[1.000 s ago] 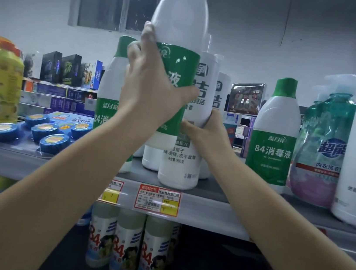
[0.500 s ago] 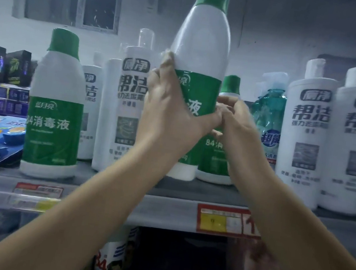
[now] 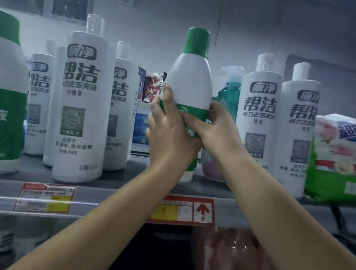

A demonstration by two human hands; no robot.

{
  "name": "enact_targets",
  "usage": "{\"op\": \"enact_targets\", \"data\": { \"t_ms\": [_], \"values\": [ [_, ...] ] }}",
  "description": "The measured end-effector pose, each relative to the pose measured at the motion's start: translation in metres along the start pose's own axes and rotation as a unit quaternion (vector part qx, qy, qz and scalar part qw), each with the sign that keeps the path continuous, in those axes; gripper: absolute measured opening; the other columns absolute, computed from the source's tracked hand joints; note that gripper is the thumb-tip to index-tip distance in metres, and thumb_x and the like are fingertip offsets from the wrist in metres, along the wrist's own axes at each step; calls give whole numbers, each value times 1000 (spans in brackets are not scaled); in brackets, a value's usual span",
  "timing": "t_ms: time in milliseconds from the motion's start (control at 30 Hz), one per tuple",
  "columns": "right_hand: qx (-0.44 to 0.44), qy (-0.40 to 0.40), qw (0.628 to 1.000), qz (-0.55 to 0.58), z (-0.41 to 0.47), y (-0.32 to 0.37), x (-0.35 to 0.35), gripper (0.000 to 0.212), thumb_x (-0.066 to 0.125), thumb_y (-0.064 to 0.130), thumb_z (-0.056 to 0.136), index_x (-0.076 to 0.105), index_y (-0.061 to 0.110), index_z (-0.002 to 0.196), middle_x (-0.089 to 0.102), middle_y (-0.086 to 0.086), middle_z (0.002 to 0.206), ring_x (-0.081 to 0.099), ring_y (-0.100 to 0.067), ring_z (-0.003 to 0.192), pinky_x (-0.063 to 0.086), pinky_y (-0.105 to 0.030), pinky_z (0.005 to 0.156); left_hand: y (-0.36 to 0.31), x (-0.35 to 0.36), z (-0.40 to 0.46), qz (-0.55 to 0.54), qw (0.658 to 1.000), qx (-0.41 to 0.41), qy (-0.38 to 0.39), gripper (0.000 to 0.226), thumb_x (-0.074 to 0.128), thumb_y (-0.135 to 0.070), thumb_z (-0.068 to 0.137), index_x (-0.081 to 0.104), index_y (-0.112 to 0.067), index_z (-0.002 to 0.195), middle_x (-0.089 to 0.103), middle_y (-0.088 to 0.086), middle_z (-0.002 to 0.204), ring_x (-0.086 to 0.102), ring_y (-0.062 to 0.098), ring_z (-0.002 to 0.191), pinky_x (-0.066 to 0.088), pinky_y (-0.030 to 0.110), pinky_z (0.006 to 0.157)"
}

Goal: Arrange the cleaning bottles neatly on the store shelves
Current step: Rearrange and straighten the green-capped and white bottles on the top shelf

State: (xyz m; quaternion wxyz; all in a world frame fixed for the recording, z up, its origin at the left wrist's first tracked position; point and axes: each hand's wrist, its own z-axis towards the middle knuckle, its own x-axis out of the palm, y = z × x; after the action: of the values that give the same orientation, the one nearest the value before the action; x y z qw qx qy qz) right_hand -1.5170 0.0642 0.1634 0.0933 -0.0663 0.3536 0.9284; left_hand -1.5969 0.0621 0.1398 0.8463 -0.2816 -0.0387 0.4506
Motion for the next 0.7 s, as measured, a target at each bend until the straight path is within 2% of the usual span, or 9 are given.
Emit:
{"op": "enact_targets", "data": {
  "t_ms": [200,367,500,567,600,667,700],
  "values": [
    [23,66,994,89,16,-11,24,35,69,20,80,58,11,113,67,-6,110,63,-19,101,52,-38,90,21,-4,11,93,995,-13,-17,103,71,-22,74,-5,-19,144,14,16,147,26,35,129,29,48,104],
    [44,117,984,130,28,-26,45,27,67,20,82,58,19,108,68,-5,110,63,-20,103,50,-39,93,35,-9,18,152,987,-50,10,105,68,-27,78,-13,-19,144,3,20,151,18,37,135,22,49,109],
    [26,128,985,114,30,-39,56,35,68,23,81,58,14,113,67,-5,112,62,-19,104,50,-41,95,46,-9,18,150,985,-77,30,106,65,-25,80,-18,-20,143,-3,18,152,13,36,136,23,51,109],
    [-1,118,990,77,32,-40,57,43,71,26,78,57,11,116,66,-4,112,62,-19,103,51,-38,92,50,-8,19,133,987,-89,29,107,66,-27,79,-19,-21,143,-3,16,153,13,36,136,24,53,110],
    [-19,105,993,47,33,-38,54,46,72,27,77,55,11,117,64,-1,110,62,-18,100,52,-33,87,51,-9,20,120,988,-93,28,108,67,-29,78,-18,-21,143,-3,15,153,12,36,137,23,54,110],
    [-59,41,997,-20,35,-37,47,46,70,28,79,52,10,118,56,1,102,57,-15,91,49,-20,74,52,-9,19,96,990,-95,27,112,69,-38,75,-19,-22,143,-3,14,153,8,36,138,21,55,111],
    [-78,-8,996,-52,36,-37,43,44,69,28,81,50,10,117,52,-1,102,53,-14,90,47,-20,74,52,-9,18,92,991,-94,25,115,70,-42,73,-19,-23,143,-4,13,153,7,35,138,20,54,111]
  ]
}}
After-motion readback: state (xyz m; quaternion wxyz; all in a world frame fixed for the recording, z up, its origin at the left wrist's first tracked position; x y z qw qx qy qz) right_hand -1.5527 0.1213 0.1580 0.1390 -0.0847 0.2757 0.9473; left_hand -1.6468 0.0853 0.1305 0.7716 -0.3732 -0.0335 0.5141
